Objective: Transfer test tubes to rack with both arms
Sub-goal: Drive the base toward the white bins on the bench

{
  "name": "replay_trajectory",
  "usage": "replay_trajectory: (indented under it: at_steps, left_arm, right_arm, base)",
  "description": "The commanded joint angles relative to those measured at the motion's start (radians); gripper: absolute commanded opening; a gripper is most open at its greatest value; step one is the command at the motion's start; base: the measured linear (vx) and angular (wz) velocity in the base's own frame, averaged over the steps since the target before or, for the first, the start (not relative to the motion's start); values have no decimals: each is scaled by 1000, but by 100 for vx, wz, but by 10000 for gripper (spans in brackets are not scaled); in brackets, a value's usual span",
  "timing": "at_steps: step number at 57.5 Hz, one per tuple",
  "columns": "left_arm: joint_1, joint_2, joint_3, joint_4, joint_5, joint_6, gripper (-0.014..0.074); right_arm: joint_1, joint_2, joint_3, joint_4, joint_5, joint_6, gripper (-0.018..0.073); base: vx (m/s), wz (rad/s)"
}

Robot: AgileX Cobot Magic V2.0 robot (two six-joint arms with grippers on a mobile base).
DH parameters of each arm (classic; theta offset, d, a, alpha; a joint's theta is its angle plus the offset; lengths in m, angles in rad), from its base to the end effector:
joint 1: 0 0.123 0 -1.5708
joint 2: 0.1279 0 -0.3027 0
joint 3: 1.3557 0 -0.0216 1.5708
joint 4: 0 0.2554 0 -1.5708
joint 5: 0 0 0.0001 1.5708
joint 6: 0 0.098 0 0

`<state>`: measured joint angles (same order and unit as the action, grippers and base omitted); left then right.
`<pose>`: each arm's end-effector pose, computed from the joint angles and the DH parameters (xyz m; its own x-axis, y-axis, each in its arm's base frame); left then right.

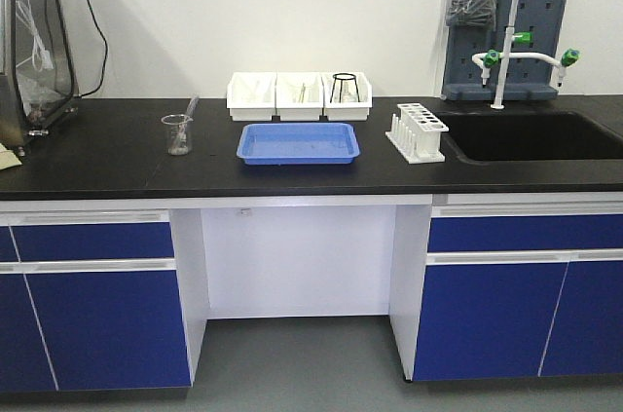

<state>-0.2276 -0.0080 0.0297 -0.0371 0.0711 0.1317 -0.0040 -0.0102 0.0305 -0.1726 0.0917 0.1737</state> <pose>0.0495 -0.0117 0.1968 0.0162 0.0933 -0.9955 0.2277 0.9691 0.0945 0.0507 -0.0018 0.1948 -0.0234 0.0019 -0.9997 0.0198 0.9998 0.0014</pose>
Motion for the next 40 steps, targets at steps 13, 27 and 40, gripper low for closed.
replay_trajectory:
  at_steps: [13,27,40]
  left_arm:
    - [0,-20,27,-9,-79,-5,-20]
    - [0,-20,27,-9,-79,-5,-20]
    - [0,-20,27,-9,-79,-5,-20]
  right_arm:
    - [1,-8,11,-5,-74,-6,-7]
    - [1,-8,11,-5,-74,-6,-7]
    - [1,-8,11,-5,-74,-6,-7]
  base:
    - [0,0]
    - [0,0]
    - [0,0]
